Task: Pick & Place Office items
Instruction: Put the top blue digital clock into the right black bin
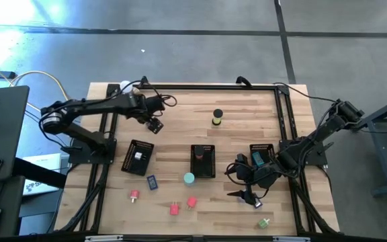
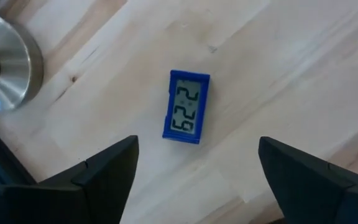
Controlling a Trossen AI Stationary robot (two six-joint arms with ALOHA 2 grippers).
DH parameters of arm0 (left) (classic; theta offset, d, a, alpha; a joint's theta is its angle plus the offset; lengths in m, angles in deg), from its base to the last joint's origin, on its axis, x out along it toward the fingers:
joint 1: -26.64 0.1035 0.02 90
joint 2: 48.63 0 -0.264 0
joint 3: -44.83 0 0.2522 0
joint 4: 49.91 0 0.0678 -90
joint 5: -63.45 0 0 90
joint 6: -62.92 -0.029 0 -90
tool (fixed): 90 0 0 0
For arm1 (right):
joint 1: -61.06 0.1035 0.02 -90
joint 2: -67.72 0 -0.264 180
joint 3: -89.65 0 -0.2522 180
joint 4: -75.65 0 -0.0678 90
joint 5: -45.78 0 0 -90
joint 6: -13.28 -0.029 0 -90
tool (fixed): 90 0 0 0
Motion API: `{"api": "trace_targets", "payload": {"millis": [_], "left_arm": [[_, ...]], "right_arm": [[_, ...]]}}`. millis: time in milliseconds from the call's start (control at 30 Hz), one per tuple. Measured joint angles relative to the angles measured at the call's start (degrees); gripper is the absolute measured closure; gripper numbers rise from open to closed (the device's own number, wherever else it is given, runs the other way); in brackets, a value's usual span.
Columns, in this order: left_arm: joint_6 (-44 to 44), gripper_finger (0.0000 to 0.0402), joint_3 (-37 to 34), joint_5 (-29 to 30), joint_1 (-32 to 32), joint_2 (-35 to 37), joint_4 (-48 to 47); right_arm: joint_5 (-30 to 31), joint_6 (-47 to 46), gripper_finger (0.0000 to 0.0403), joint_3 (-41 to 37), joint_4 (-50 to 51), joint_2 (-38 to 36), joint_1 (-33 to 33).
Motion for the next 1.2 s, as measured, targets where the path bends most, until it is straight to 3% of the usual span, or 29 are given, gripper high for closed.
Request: {"api": "trace_targets", "payload": {"millis": [133,267,333,433,500,767,1200], "left_arm": [[-8.9,0.0076,0.0,0.0,0.8,-1.0,0.1],[-10.3,0.0076,0.0,-0.6,0.8,-1.6,1.8],[-10.7,0.0076,0.0,-4.8,1.8,-1.7,3.0],[-11.8,0.0076,0.0,-16.8,5.3,-1.7,4.7],[-11.8,0.0076,0.0,-20.7,7.9,-1.7,4.7],[-13.7,0.0076,-0.1,-18.6,13.7,-2.9,4.2],[-17.6,0.0076,-0.1,-19.0,13.7,-12.5,4.2]], "right_arm": [[0.0,0.0,0.0023,0.0,1.1,0.0,0.0],[0.0,0.1,0.0023,0.0,1.2,0.0,0.0],[0.0,0.7,0.0023,0.0,1.2,0.0,0.0],[0.0,1.5,0.0023,0.0,1.2,0.0,0.0],[0.1,1.5,0.0023,0.0,1.2,0.0,0.0],[0.5,1.6,0.0023,0.0,1.2,0.0,0.0],[0.5,1.6,0.0023,0.0,1.2,0.0,0.0]]}}
